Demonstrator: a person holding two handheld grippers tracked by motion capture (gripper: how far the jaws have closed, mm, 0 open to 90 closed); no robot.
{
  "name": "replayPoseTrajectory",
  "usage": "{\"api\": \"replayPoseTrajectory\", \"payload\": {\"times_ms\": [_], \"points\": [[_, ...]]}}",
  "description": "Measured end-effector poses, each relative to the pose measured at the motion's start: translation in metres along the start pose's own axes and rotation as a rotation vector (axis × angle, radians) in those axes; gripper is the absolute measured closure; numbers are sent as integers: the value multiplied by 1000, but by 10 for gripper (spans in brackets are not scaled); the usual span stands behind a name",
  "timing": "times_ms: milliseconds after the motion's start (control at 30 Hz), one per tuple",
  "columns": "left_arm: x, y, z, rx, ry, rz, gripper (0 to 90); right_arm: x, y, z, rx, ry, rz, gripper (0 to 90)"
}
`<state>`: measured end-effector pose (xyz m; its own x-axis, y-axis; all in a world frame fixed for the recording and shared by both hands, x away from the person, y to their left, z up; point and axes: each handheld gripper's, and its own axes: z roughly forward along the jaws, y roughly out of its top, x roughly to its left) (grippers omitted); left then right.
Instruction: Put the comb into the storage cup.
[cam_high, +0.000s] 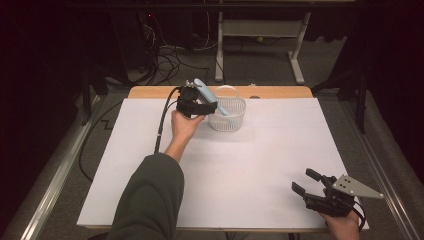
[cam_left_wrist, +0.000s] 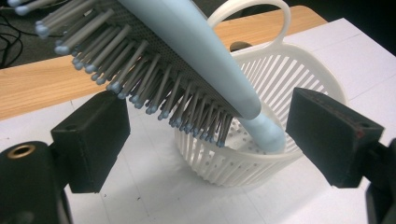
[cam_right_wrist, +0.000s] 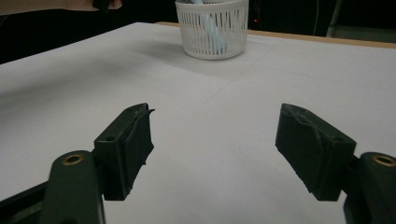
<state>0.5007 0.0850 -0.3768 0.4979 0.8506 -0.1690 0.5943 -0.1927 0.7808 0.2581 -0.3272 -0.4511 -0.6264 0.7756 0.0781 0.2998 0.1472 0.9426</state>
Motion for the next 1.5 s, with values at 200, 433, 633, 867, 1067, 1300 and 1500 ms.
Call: {"api": "replayPoseTrajectory", "payload": {"times_ms": [200,433,633,867,1067,1300,1500], "points": [[0,-1,-4,-3,1,6,129,0,0,0,0,-1,2,274],[1,-1,-11,-12,0,13,129,0,0,-1,-2,-2,1,274],[3,-4,-17,-28,-3,-1,129,0,0,0,-1,-2,-2,274],[4,-8,-26,-39,-7,2,129,1,0,0,1,-4,-4,273],[6,-8,-32,-42,-5,11,129,1,1,-1,-1,-5,-4,273],[6,-10,-35,-44,-7,16,129,0,1,-1,-3,-5,-1,271],[6,-14,-39,-51,-5,16,131,1,1,-1,-4,-3,-2,270]]}}
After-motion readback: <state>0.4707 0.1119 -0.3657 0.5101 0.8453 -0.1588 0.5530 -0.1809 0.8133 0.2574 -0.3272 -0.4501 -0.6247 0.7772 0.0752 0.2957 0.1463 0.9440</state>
